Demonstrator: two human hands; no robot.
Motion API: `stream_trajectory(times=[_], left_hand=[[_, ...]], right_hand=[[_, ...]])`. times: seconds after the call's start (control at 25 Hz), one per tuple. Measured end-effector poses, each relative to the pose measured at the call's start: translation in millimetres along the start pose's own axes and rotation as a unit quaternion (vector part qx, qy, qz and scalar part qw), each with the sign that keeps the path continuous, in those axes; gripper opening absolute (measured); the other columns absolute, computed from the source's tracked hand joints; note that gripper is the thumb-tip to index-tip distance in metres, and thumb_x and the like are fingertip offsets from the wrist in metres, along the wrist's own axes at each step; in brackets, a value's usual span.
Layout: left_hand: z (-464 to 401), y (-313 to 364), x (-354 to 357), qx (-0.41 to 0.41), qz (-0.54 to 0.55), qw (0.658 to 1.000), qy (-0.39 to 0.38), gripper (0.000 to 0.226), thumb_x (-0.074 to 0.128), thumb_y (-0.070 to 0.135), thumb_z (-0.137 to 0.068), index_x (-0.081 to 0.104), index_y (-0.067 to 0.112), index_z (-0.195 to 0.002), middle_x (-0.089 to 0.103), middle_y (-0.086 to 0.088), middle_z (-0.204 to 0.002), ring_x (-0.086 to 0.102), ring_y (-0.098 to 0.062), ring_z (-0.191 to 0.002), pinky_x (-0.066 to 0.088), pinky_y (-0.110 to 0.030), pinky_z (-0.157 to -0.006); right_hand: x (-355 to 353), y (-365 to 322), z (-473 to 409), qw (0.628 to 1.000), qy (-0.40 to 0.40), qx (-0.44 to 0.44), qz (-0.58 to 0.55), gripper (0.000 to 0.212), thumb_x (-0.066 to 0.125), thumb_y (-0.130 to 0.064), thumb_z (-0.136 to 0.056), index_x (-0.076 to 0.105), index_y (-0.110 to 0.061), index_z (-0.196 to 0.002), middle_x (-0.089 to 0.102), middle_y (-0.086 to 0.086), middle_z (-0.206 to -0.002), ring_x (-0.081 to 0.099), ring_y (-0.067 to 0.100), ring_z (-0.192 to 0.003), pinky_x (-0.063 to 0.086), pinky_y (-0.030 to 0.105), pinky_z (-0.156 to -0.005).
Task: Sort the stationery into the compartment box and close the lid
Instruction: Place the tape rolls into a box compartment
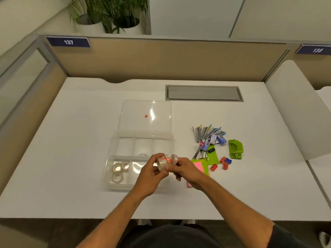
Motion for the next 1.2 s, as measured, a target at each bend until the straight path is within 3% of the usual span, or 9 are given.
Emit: stream_trajectory(times=[0.16,0.32,0.44,0.56,0.72,0.88,1.08,1.2], left_hand=[[7.0,-21.7,-41.7,0.009,0.001,1.0,0.007,0.055,0.077,0.019,-0.082,0.053,0.046,-0.124,0.068,0.016,-0.11,0.071,-0.013,-0.095,0.057,-0.03,-0.083],[10.9,-35.8,-71.8,-0.009,0.0,1.0,0.019,0.057,0.08,0.019,-0.078,0.052,0.048,-0.118,0.064,0.021,-0.112,0.071,-0.011,-0.09,0.057,-0.024,-0.075],[14.4,-40.7,-92.2,-0.006,-0.005,0.999,0.031,0.054,0.082,0.022,-0.075,0.054,0.045,-0.115,0.065,0.021,-0.108,0.07,-0.011,-0.089,0.056,-0.02,-0.071],[13.5,-42.8,-110.2,-0.012,0.003,0.999,0.038,0.053,0.083,0.015,-0.075,0.058,0.043,-0.111,0.065,0.018,-0.106,0.069,-0.012,-0.089,0.057,-0.023,-0.073],[13.4,-51.0,-127.4,-0.017,0.011,0.999,0.049,0.054,0.084,0.011,-0.074,0.061,0.045,-0.109,0.065,0.012,-0.112,0.069,-0.012,-0.092,0.057,-0.023,-0.074],[15.3,-57.0,-139.6,-0.036,0.016,0.998,0.054,0.053,0.083,0.012,-0.075,0.062,0.044,-0.11,0.065,0.01,-0.114,0.07,-0.013,-0.089,0.057,-0.024,-0.073],[18.1,-58.3,-148.8,-0.038,0.01,0.997,0.067,0.053,0.083,0.014,-0.075,0.06,0.045,-0.113,0.064,0.012,-0.116,0.069,-0.014,-0.091,0.055,-0.018,-0.07],[18.9,-59.0,-152.4,-0.041,0.006,0.997,0.064,0.054,0.083,0.014,-0.076,0.06,0.045,-0.114,0.063,0.013,-0.116,0.069,-0.013,-0.091,0.054,-0.017,-0.071]], right_hand=[[45.4,4.2,-18.2,1.0,-0.005,-0.002,-0.021,0.019,0.069,-0.032,-0.089,0.075,-0.017,-0.098,0.06,0.001,-0.069,0.044,0.01,-0.056,0.04,0.026,-0.051],[74.2,14.3,-30.2,0.998,0.018,0.016,-0.052,0.032,0.064,-0.051,-0.086,0.074,-0.021,-0.089,0.048,0.003,-0.062,0.045,0.015,-0.057,0.04,0.029,-0.051],[84.0,13.0,-36.0,0.999,0.05,0.0,-0.006,0.032,0.063,-0.05,-0.086,0.077,-0.022,-0.091,0.057,-0.006,-0.063,0.045,0.011,-0.056,0.042,0.029,-0.052],[83.9,8.5,-42.8,0.996,0.079,-0.011,0.031,0.033,0.065,-0.054,-0.084,0.079,-0.026,-0.094,0.073,-0.01,-0.084,0.053,0.001,-0.062,0.042,0.025,-0.052],[86.7,16.6,-56.2,0.986,0.094,-0.013,0.136,0.039,0.067,-0.058,-0.082,0.072,-0.02,-0.081,0.057,-0.005,-0.076,0.049,0.007,-0.064,0.042,0.03,-0.058],[98.4,21.0,-76.4,0.945,0.103,-0.057,0.306,0.04,0.06,-0.061,-0.084,0.063,-0.024,-0.069,0.054,-0.008,-0.083,0.053,0.006,-0.075,0.044,0.024,-0.068],[112.2,30.1,-100.8,0.846,0.091,-0.078,0.519,0.047,0.046,-0.056,-0.096,0.069,-0.015,-0.093,0.057,-0.002,-0.1,0.046,0.013,-0.091,0.042,0.029,-0.069],[115.0,34.5,-109.8,0.797,0.101,-0.112,0.585,0.044,0.045,-0.05,-0.098,0.07,-0.015,-0.105,0.06,0.002,-0.111,0.048,0.018,-0.098,0.043,0.031,-0.077]])
Point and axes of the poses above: each hand's wrist, its own z-axis away from the middle knuckle, its own x-axis out of the palm, y = z × x, the point moved 1 cm from there along -z, towards the middle knuckle
